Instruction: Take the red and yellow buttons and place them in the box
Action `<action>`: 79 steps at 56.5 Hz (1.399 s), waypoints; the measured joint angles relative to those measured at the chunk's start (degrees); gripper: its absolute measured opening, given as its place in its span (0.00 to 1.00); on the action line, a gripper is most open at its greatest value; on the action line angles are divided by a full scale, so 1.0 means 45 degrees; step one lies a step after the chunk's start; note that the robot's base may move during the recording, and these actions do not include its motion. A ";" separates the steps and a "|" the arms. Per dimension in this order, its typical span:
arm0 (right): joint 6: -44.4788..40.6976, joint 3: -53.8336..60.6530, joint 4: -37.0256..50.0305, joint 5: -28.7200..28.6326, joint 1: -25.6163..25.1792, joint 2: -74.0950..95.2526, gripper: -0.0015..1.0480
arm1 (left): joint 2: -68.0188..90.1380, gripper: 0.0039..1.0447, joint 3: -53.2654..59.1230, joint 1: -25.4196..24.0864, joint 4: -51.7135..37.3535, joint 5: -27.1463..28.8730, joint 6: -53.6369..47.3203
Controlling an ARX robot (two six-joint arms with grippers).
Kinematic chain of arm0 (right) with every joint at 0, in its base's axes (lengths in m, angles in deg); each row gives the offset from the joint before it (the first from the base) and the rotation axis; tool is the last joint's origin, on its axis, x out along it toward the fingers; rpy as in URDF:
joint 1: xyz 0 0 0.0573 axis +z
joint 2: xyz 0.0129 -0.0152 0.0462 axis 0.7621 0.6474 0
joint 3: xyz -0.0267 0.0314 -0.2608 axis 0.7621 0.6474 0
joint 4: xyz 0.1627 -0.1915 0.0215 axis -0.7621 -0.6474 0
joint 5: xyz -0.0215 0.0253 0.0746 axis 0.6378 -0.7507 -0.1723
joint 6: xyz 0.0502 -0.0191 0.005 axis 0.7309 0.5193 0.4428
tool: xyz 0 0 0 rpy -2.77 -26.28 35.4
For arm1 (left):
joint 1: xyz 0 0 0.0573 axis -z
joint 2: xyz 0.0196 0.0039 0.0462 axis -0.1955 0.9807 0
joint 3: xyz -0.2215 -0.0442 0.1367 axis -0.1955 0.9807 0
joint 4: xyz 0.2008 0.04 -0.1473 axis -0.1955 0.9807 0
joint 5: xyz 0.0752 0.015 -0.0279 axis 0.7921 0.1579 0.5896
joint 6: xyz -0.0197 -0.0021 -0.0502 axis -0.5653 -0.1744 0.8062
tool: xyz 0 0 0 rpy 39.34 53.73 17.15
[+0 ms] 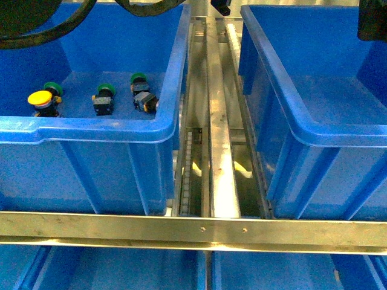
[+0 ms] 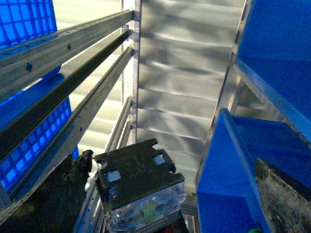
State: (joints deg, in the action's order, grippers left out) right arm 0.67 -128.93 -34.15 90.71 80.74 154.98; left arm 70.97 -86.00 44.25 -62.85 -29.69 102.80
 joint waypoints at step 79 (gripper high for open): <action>-0.1341 0.0102 -0.0039 0.0155 -0.0194 -0.0068 0.38 | 0.0325 0.65 -0.0189 0.0243 0.1127 0.0515 -0.0631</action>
State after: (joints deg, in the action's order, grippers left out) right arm -5.37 -128.47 -34.32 91.41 79.87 154.68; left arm 72.44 -86.85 45.34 -57.78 -27.37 99.96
